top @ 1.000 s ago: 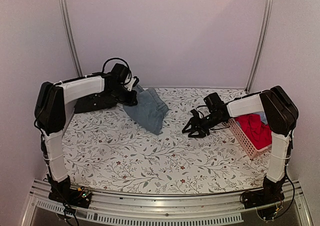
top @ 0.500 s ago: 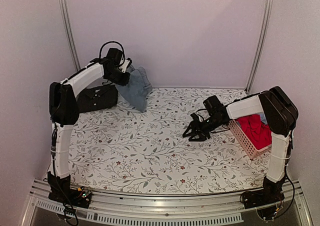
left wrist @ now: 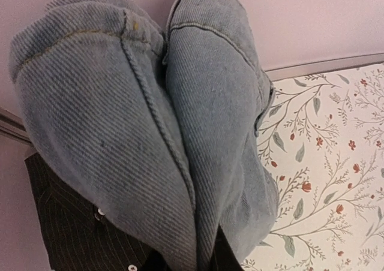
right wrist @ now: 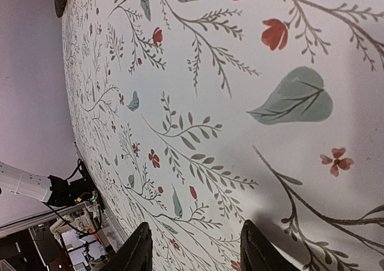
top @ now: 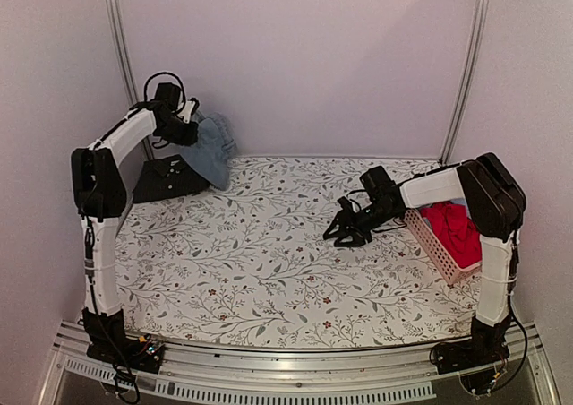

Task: Fold and stack the mixed laundry pile
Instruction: Place the square-folded skirt at the corner of the board.

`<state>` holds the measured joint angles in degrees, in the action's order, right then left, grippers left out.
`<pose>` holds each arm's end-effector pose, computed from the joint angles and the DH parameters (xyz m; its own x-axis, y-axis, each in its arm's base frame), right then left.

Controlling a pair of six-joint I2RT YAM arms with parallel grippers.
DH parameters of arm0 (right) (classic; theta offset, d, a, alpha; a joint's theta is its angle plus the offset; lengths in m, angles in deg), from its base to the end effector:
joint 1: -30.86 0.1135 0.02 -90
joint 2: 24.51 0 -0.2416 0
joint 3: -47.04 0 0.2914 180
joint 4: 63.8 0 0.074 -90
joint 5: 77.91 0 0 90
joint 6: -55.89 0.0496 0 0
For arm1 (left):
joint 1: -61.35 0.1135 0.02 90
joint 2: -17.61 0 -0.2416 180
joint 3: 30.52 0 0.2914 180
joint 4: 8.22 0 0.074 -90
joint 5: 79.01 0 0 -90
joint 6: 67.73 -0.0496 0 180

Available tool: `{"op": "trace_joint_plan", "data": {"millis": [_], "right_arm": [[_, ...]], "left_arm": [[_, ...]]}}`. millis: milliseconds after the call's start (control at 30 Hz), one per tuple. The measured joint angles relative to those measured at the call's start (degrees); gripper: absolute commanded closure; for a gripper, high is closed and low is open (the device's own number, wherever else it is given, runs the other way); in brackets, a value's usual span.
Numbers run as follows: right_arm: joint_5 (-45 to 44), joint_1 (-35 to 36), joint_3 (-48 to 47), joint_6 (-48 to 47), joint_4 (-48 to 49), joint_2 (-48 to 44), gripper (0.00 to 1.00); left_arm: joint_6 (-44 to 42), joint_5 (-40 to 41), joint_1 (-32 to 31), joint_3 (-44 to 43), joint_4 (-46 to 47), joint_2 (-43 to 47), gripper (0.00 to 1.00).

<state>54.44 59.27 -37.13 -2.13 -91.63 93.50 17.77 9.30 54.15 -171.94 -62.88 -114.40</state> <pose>0.3606 0.2330 0.0671 -0.9919 -0.0915 -0.0885 -0.1267 0.6442 0.7543 0.5516 -0.0712 0.2529 -0.6910 0.1663 -0.7035 0.2007 0.9790 0.0344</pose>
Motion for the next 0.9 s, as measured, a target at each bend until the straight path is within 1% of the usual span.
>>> {"op": "trace_joint_plan", "data": {"millis": [100,233,400,567,667,733,900], "right_arm": [[0.0,0.0,-0.7,0.0,-0.3,1.0,0.52],[0.2,0.0,-1.4,-0.1,-0.8,1.4,0.52],[0.2,-0.1,-2.3,-0.1,-1.4,1.7,0.52],[0.4,-0.4,-2.5,-0.1,-2.1,2.2,0.52],[0.3,-0.4,-3.1,-0.2,-2.9,2.5,0.51],[0.4,-0.4,-3.7,-0.2,-3.5,2.8,0.52],[0.2,-0.5,-5.4,-0.4,-4.8,3.6,0.52]], "left_arm": [[0.6,-2.7,2.4,1.2,0.5,0.5,1.00],[1.9,-6.7,5.7,5.1,2.3,2.3,1.00],[3.3,-12.1,10.4,12.1,6.7,4.6,1.00],[4.7,-17.0,16.3,17.8,10.0,4.4,1.00],[5.2,-18.8,18.9,18.2,11.6,2.1,1.00],[5.3,-19.3,20.2,16.8,12.1,-0.6,1.00],[5.6,-19.5,20.8,11.8,12.1,-8.3,1.00]]}}
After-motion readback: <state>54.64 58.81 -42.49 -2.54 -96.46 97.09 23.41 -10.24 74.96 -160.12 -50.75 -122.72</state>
